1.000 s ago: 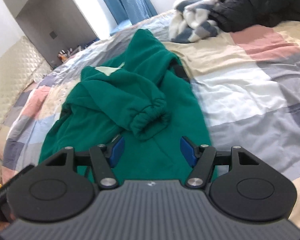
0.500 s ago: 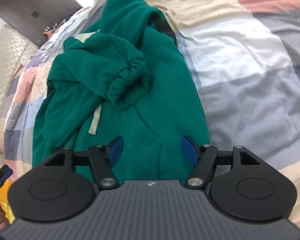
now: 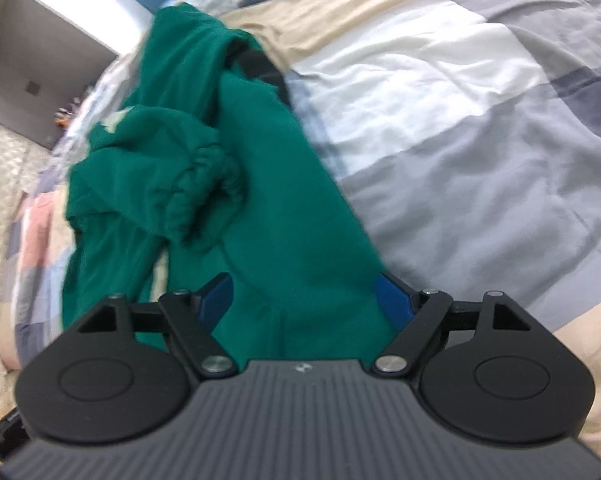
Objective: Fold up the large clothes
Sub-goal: 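Move both open grippers along the folded hoodie to its hem, then grasp the hoodie hem with the left gripper while the right gripper grasps it too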
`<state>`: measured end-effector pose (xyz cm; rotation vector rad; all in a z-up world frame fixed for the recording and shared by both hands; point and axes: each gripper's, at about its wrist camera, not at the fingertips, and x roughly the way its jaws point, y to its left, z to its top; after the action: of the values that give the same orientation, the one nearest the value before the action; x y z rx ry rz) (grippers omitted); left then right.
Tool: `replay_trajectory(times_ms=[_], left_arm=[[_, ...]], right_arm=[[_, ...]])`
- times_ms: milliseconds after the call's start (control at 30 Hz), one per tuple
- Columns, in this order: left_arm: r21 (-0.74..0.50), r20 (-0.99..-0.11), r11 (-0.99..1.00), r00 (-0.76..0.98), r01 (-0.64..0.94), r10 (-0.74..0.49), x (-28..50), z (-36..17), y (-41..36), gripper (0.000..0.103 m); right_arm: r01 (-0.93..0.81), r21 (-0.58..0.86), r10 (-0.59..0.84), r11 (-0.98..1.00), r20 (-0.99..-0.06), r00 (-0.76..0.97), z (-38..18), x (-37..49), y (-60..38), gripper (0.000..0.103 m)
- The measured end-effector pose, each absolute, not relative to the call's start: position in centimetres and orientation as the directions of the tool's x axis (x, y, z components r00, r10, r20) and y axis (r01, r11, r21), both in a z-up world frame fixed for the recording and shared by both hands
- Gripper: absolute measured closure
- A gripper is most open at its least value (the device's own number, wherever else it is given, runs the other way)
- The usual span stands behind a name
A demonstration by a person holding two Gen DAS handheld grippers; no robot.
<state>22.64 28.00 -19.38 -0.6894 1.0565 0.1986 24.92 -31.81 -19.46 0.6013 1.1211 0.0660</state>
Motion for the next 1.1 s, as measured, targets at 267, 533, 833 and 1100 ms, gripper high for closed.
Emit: replay_trajectory(times_ms=[267, 533, 833, 1100], left_arm=[[-0.435, -0.876, 0.74, 0.43, -0.513, -0.218, 23.6, -21.2, 28.2, 0.034], [-0.469, -0.867, 0.716, 0.422, -0.517, -0.264, 24.3, -22.4, 28.8, 0.034], [-0.349, -0.922, 0.792, 0.337, -0.501, -0.193, 26.3, -22.9, 27.4, 0.035], [-0.416, -0.886, 0.815, 0.384, -0.404, -0.262, 26.0, -22.1, 26.4, 0.055]], right_arm=[[0.236, 0.497, 0.413, 0.835, -0.85, 0.327, -21.7, 25.9, -30.9, 0.018], [0.139, 0.747, 0.656, 0.651, -0.645, 0.392, -20.5, 24.6, -30.9, 0.017], [0.045, 0.765, 0.683, 0.642, -0.597, 0.421, -19.9, 24.0, -29.1, 0.018], [0.23, 0.624, 0.518, 0.747, -0.762, 0.389, -22.1, 23.9, -29.3, 0.023]])
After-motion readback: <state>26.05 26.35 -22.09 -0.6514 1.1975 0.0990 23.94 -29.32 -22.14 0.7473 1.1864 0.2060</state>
